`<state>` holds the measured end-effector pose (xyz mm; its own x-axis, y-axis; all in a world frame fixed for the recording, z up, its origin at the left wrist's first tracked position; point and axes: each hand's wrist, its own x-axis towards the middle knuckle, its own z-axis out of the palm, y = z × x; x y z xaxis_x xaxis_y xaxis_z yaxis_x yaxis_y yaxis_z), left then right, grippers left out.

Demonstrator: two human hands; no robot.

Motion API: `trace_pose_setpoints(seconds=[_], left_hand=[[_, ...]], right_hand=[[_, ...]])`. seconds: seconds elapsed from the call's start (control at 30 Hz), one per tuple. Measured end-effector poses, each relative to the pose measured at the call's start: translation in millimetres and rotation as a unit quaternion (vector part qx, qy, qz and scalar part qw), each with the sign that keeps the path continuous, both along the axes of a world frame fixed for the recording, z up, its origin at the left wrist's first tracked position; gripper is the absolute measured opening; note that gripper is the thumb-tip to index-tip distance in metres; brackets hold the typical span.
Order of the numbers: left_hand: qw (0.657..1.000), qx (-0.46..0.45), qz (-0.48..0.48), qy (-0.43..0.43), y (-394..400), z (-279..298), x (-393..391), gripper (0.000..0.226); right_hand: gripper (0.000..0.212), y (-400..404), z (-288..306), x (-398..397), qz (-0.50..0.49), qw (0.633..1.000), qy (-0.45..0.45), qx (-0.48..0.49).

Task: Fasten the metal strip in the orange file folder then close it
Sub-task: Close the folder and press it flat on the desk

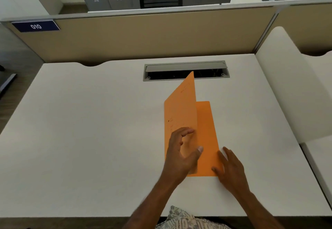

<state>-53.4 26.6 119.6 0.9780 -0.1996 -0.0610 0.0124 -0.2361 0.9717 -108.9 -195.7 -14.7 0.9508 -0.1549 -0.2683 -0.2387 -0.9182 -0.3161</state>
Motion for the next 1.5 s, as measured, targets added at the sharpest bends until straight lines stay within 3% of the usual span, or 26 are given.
trace_pose_setpoints(seconds=[0.07, 0.27, 0.37, 0.57, 0.7, 0.8, 0.9, 1.03, 1.2, 1.5], left_hand=[[0.999, 0.027, -0.013, -0.022, -18, -8, -1, 0.057], [0.97, 0.208, -0.027, -0.123, -74, -42, -12, 0.064], [0.953, 0.281, -0.051, -0.099, -100, -65, -18, 0.066], [0.901, 0.42, -0.11, -0.01, -114, -92, -19, 0.067], [0.859, 0.492, -0.14, -0.032, -117, -99, -20, 0.065], [0.829, 0.528, -0.166, -0.08, -110, -100, -18, 0.056], [0.814, 0.545, -0.168, -0.108, -88, -109, -13, 0.048], [0.817, 0.551, -0.155, -0.077, -44, -122, -10, 0.063], [0.816, 0.543, -0.179, -0.087, 0, -130, -7, 0.067], [0.837, 0.524, -0.138, -0.076, 83, -139, 15, 0.065]], right_hand=[[0.109, -7, -3, -3, 0.012, 1.0, 0.0, 0.016], [0.082, -26, -5, -11, 0.062, 0.997, 0.041, 0.014], [0.075, -32, -3, -13, 0.072, 0.997, 0.04, 0.01], [0.088, -38, -11, -18, 0.064, 0.996, 0.058, 0.012], [0.092, -38, -10, -15, 0.064, 0.996, 0.058, 0.012], [0.083, -36, -6, -13, 0.097, 0.992, 0.074, 0.018], [0.082, -33, 0, -9, 0.151, 0.984, 0.097, 0.003], [0.082, -27, 6, 1, 0.194, 0.976, 0.101, -0.004], [0.069, 12, 4, 16, 0.187, 0.981, 0.052, 0.002], [0.084, 102, 16, 48, 0.19, 0.98, 0.04, -0.031]])
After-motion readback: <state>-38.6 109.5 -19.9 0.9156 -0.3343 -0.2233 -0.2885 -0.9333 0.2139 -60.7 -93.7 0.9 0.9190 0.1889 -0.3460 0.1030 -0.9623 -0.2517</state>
